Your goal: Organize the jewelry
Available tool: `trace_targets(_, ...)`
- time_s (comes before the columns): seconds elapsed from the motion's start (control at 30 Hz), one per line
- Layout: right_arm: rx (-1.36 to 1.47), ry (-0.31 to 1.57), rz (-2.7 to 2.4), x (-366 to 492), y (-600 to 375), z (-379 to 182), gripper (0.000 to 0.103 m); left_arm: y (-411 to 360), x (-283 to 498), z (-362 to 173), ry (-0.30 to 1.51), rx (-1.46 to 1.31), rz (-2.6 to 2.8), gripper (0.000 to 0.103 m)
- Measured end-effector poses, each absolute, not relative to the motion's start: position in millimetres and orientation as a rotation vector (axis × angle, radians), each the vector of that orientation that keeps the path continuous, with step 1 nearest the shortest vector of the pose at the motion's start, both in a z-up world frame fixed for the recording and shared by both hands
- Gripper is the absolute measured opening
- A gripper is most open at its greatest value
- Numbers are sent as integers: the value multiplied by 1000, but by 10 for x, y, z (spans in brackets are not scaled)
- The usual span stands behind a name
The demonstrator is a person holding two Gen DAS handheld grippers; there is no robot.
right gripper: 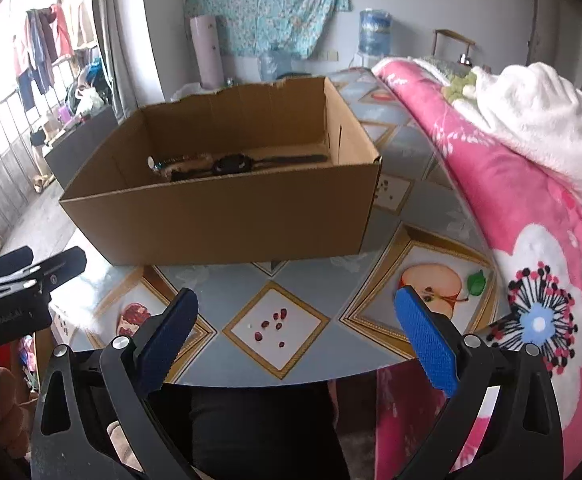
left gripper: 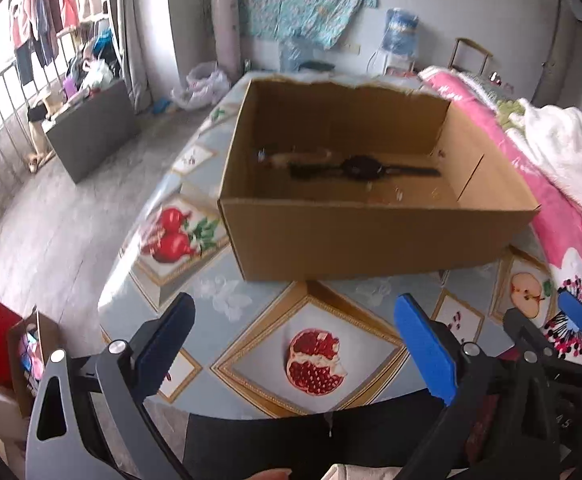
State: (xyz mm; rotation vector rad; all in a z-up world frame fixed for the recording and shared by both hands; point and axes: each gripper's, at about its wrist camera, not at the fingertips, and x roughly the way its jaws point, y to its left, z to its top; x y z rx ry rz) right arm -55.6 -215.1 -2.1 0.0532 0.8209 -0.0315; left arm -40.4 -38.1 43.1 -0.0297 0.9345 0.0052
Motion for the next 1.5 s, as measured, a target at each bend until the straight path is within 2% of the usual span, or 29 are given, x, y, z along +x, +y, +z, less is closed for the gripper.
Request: trace_targets(1.5, 60, 842, -28, -418, -2164, -62, 95, -379, -325, 292, 989, -22, -2, 98)
